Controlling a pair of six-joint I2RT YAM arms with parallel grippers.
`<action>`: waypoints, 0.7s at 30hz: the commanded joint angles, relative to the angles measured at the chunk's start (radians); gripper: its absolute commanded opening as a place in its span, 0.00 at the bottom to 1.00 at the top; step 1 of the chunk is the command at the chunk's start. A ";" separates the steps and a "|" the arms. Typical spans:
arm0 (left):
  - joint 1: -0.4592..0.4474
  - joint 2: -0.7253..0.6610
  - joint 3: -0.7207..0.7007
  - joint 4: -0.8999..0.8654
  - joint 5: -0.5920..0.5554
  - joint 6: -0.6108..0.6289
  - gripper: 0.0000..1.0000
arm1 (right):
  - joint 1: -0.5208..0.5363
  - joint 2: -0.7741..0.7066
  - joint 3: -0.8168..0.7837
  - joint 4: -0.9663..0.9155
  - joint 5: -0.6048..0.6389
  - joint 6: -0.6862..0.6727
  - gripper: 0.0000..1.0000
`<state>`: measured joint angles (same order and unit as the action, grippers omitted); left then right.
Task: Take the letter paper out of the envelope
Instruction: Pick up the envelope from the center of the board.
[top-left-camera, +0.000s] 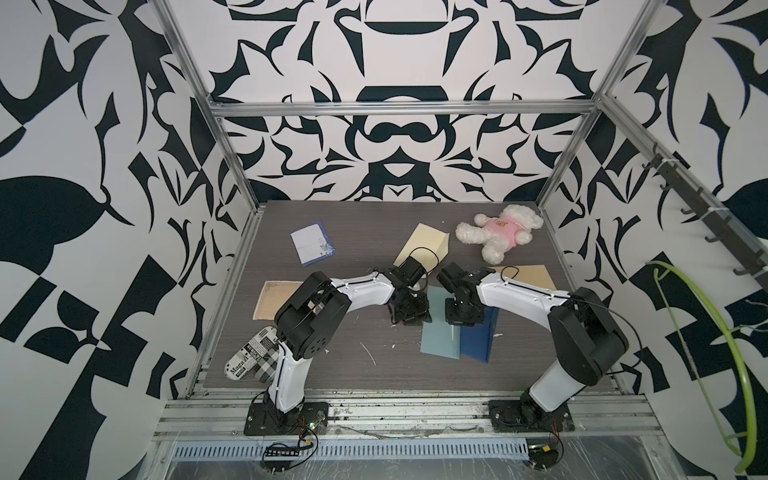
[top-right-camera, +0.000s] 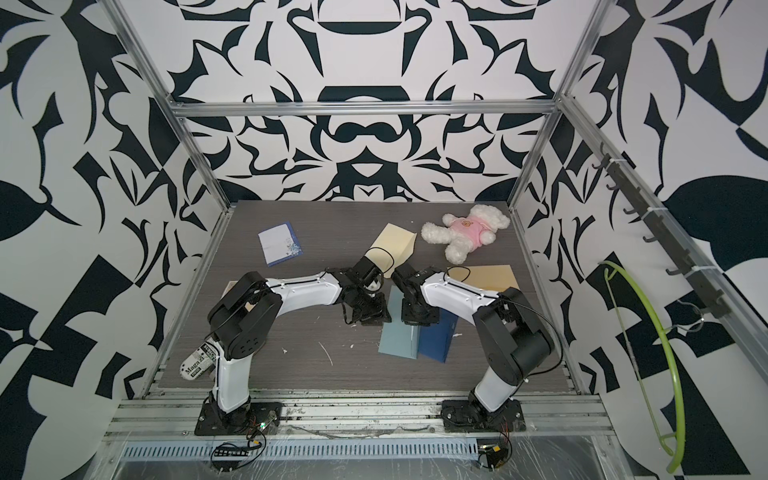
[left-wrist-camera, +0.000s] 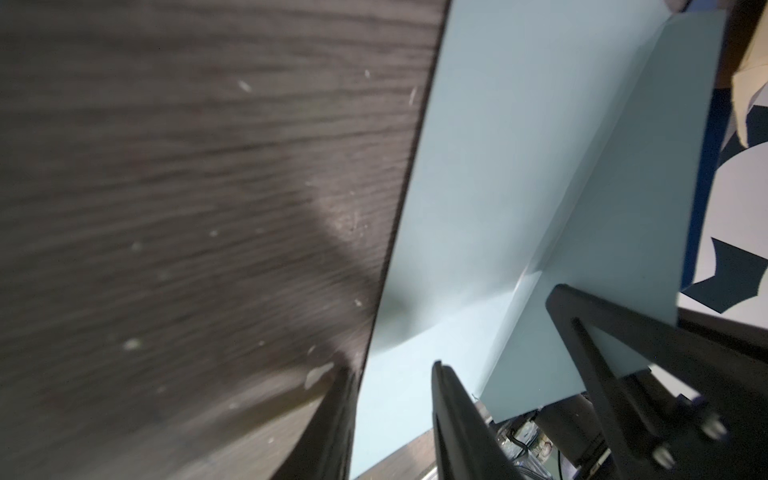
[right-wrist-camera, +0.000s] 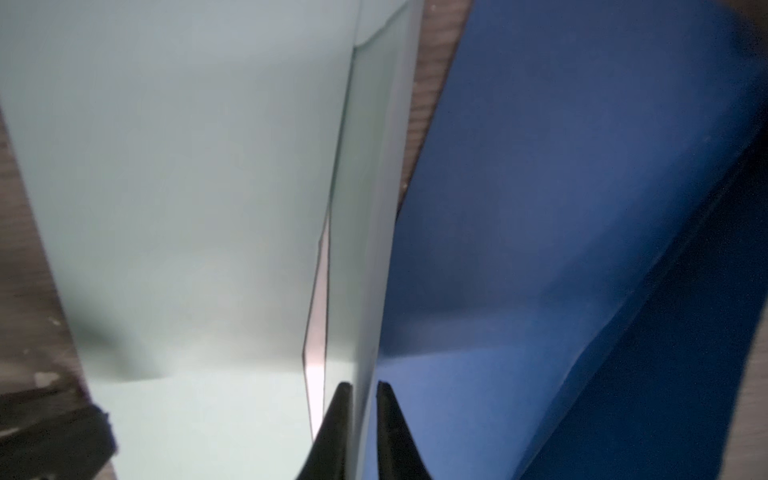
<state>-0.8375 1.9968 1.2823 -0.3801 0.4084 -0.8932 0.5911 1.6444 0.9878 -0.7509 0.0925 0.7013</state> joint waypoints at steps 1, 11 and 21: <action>0.000 0.016 -0.012 -0.023 -0.004 0.018 0.38 | 0.004 -0.025 0.006 -0.012 0.032 0.002 0.05; 0.004 -0.085 0.088 -0.118 -0.061 0.089 0.55 | 0.022 -0.160 0.135 -0.144 0.054 0.009 0.00; 0.154 -0.236 0.267 -0.169 0.040 0.194 0.74 | 0.018 -0.236 0.483 -0.306 0.013 -0.087 0.00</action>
<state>-0.7357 1.8111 1.5036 -0.5114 0.3882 -0.7612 0.6067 1.4456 1.3811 -0.9867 0.1135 0.6682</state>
